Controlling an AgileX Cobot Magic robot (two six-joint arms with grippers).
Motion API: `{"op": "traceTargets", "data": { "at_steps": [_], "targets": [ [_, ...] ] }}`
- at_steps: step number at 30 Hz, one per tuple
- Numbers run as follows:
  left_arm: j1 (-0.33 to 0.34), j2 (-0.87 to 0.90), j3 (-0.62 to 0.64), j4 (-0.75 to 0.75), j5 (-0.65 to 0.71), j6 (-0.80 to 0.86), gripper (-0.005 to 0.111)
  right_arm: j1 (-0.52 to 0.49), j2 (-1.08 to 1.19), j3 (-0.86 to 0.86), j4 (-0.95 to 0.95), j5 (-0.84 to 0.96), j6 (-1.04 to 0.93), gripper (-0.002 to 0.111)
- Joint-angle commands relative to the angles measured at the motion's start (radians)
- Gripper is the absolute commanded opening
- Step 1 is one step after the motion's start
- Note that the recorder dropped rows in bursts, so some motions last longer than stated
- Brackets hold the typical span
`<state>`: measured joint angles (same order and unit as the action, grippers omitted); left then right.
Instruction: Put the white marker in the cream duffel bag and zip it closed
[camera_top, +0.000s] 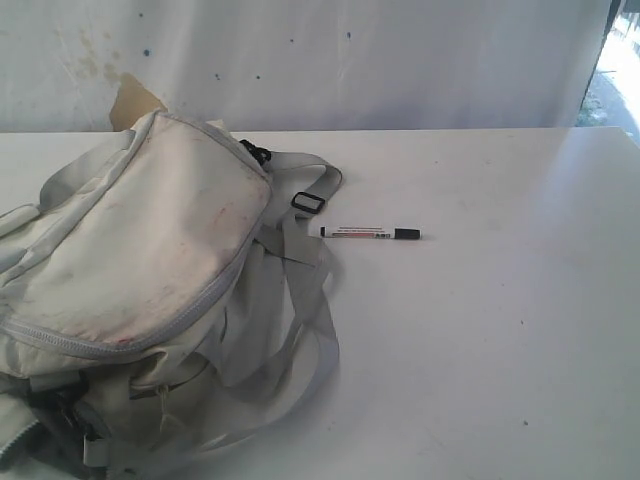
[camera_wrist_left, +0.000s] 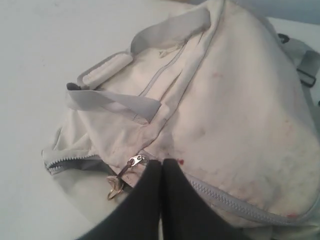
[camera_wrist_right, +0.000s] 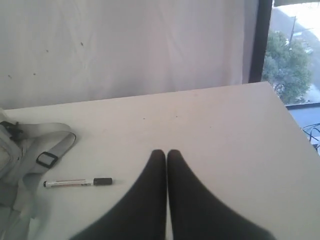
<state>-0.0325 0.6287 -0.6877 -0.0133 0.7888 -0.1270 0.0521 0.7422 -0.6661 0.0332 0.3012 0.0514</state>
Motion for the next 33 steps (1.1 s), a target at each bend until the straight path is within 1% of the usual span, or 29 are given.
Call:
{"op": "traceTargets", "data": {
  "at_steps": [1,2,5,6,7,9,11,12,15,16,19,22,24,27,30,33],
  "targets": [
    [-0.001,0.186,-0.076,-0.001,0.001,0.036,0.0,0.066,0.088,-0.055,0.017,-0.008,-0.037,0.001],
    [-0.001,0.219,-0.095,-0.001,0.002,0.036,0.002,0.086,0.106,-0.066,0.019,0.004,-0.058,0.003],
    [-0.001,0.327,-0.143,-0.001,0.003,0.036,0.016,0.14,0.163,-0.095,0.042,0.046,-0.069,0.014],
    [-0.001,0.367,-0.162,-0.001,0.003,0.036,0.024,0.158,0.183,-0.104,0.069,0.058,-0.069,0.019],
    [-0.001,0.393,-0.171,-0.001,-0.005,0.036,0.031,0.171,0.199,-0.111,0.101,0.065,-0.069,0.024],
    [-0.001,0.443,-0.187,-0.001,-0.025,0.033,0.045,0.204,0.24,-0.128,0.196,0.093,-0.076,0.031],
    [0.0,0.483,-0.202,0.002,-0.043,0.03,0.056,0.236,0.278,-0.151,0.259,0.124,-0.092,0.034],
    [0.0,0.501,-0.211,0.02,-0.043,0.03,0.059,0.25,0.299,-0.165,0.277,0.146,-0.112,0.035],
    [0.0,0.551,-0.235,0.027,-0.04,0.03,0.062,0.281,0.364,-0.216,0.322,0.214,-0.147,0.035],
    [0.01,0.565,-0.237,0.029,-0.038,0.03,0.061,0.285,0.381,-0.234,0.331,0.24,-0.154,0.035],
    [0.064,0.616,-0.239,0.027,-0.03,0.022,0.061,0.289,0.448,-0.293,0.373,0.321,-0.164,0.038],
    [0.138,0.654,-0.239,-0.013,-0.026,0.003,0.061,0.289,0.515,-0.321,0.428,0.34,-0.197,0.043],
    [0.171,0.671,-0.239,-0.074,-0.034,0.024,0.061,0.289,0.557,-0.332,0.531,0.343,-0.275,0.045],
    [0.169,0.689,-0.239,-0.145,-0.061,0.127,0.061,0.289,0.616,-0.335,0.732,0.343,-0.451,0.045],
    [0.169,0.705,-0.227,-0.243,-0.123,0.237,0.061,0.291,0.679,-0.335,0.937,0.41,-0.623,0.045],
    [0.169,0.73,-0.203,-0.281,-0.161,0.288,0.061,0.313,0.747,-0.335,1.054,0.478,-0.757,0.045]
  ]
}}
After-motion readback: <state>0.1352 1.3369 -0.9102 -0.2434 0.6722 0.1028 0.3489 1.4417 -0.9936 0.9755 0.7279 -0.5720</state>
